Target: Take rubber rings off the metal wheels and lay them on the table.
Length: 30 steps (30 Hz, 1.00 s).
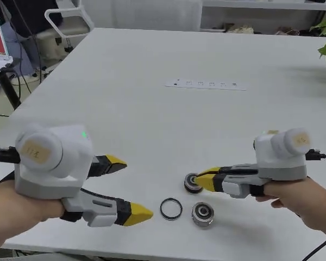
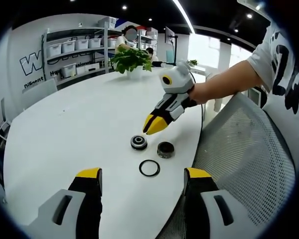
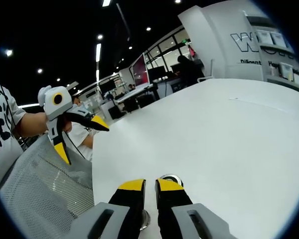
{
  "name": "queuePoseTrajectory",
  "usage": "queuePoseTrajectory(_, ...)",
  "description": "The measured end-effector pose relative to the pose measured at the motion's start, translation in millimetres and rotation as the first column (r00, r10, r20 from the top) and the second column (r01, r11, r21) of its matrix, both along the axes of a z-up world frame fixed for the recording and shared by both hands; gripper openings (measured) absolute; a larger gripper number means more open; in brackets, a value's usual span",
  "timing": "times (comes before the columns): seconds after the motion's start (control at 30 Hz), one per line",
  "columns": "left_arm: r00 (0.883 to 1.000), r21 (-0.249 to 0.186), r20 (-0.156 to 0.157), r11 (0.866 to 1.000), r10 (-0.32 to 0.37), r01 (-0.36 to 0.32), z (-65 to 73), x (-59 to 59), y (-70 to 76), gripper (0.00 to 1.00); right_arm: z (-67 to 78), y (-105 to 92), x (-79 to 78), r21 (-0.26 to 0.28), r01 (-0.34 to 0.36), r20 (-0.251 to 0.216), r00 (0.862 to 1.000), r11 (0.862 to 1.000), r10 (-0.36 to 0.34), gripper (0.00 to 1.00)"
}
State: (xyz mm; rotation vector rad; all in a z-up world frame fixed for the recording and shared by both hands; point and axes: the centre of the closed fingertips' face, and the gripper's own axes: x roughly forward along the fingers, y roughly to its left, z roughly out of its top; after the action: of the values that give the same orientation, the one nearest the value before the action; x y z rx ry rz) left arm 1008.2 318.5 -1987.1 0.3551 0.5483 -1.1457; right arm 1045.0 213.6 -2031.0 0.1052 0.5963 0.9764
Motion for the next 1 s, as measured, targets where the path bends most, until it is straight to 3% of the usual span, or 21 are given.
queuePoseTrajectory(0.43,1.0,-0.01,0.008,1.0,-0.009,0.009,4.0,13.7,-12.3,0.62,2.0,-17.6,3.2,0.003,0.047,0.017,0.999,0.999,-0.047,0.1)
queuePoseTrajectory(1.0,1.0,-0.009,0.002,1.0,-0.01,0.01,-6.0,37.2,-26.5,0.61,-6.1,-29.3,3.6,-0.026,0.071,0.029,0.997,0.997,-0.07,0.15)
